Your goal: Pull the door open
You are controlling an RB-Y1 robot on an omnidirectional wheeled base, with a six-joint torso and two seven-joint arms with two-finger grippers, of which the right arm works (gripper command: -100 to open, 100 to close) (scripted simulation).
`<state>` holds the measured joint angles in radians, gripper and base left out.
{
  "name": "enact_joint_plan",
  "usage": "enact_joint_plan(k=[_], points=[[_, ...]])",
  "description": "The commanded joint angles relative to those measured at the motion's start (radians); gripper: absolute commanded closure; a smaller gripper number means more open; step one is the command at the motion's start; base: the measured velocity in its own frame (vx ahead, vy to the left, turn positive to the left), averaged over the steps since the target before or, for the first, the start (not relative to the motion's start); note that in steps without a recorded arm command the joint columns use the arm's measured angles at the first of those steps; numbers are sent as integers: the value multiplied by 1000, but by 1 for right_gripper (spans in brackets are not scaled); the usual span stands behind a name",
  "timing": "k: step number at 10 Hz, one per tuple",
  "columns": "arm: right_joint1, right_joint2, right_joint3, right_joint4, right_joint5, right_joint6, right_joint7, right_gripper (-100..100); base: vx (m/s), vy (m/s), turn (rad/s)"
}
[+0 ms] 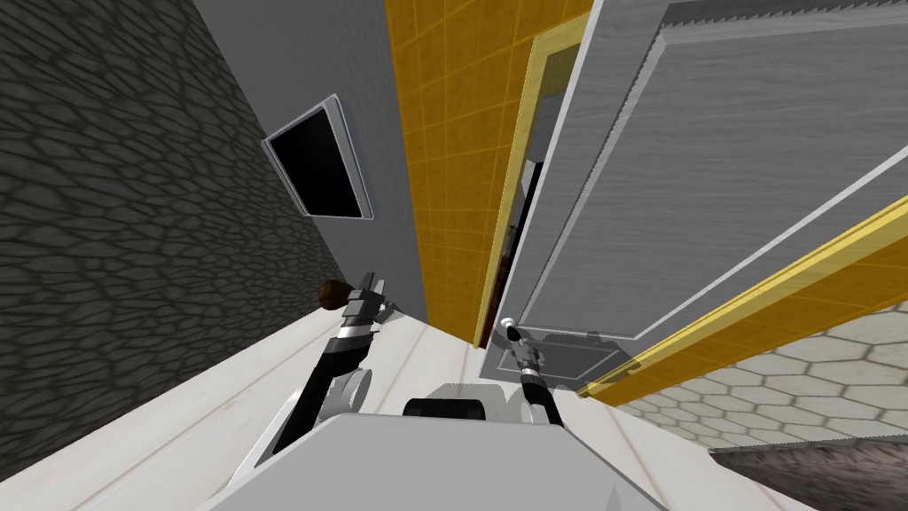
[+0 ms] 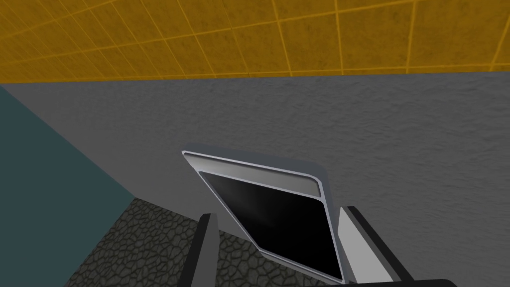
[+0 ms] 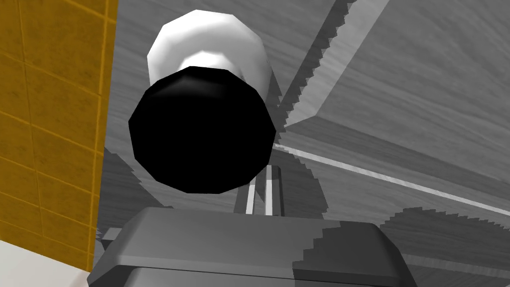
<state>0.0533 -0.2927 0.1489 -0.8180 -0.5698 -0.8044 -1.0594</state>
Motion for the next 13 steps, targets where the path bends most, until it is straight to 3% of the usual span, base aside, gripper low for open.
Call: enact_joint_plan(k=[1, 3, 5, 7, 9, 13], points=[[-36, 19, 23, 29, 8, -31, -25, -100, -27, 5, 12], [-36, 19, 23, 29, 8, -31, -25, -100, -5, 6, -14], [-37, 22, 40, 21, -24, -26, -92, -100, -54, -18, 42], [-37, 22, 40, 21, -24, -26, -104, -100, -37, -11, 3], [-37, 24, 55, 14, -53, -22, -167, -100, -42, -9, 17], [-37, 25, 61, 11, -65, -20, -209, -100, -32, -9, 17]])
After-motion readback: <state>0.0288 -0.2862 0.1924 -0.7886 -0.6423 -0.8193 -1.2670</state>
